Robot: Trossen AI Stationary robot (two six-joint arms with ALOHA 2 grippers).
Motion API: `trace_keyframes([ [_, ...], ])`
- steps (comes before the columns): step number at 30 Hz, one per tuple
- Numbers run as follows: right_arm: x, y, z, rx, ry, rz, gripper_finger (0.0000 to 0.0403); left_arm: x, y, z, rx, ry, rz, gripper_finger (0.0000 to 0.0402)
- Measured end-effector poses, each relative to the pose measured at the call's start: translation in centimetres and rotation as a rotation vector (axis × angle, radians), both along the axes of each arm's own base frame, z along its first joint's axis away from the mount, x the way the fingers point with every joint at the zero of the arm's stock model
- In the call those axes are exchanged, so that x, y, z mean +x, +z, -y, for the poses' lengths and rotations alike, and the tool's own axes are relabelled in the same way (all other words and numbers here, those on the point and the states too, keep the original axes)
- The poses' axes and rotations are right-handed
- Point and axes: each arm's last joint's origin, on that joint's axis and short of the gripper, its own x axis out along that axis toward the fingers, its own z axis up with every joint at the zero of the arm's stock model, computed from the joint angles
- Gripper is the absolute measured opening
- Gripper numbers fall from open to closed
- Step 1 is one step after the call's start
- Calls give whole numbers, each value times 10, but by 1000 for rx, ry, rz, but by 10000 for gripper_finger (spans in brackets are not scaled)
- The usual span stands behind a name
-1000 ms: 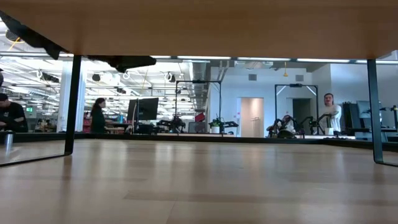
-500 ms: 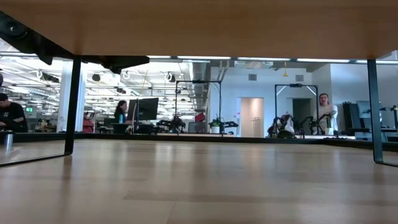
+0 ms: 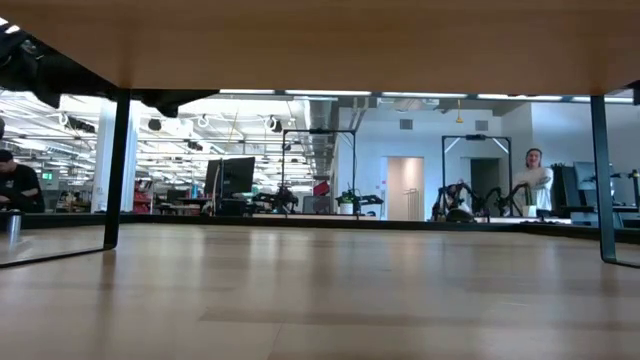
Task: Pick and place cans onto a shelf
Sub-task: Return to Home Position
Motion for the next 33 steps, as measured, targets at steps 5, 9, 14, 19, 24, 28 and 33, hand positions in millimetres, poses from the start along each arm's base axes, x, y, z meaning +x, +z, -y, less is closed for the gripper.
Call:
trace_keyframes([
  [5, -11, -9, -3, -2, 1, 46, 5, -11, -5, 4, 10, 4, 38, 4],
  [9, -18, -16, -5, 9, 6, 61, 6, -17, -7, 6, 3, 3, 50, 4],
  [14, -25, -22, -6, 23, -2, 59, 6, -24, -7, 8, -7, 4, 32, 4],
  [19, -31, -24, -6, 33, -56, 54, 6, -30, -6, 11, -6, 8, 34, 4],
  [24, -34, -29, -6, 47, -74, 21, 6, -35, -10, 12, -3, 9, 49, 4],
  [28, -34, -32, -6, 101, -57, 1, 6, -38, -14, 13, -32, 8, 51, 4],
  [33, -33, -40, -7, 154, -29, -31, 6, -40, -14, 16, -32, -9, 55, 4],
])
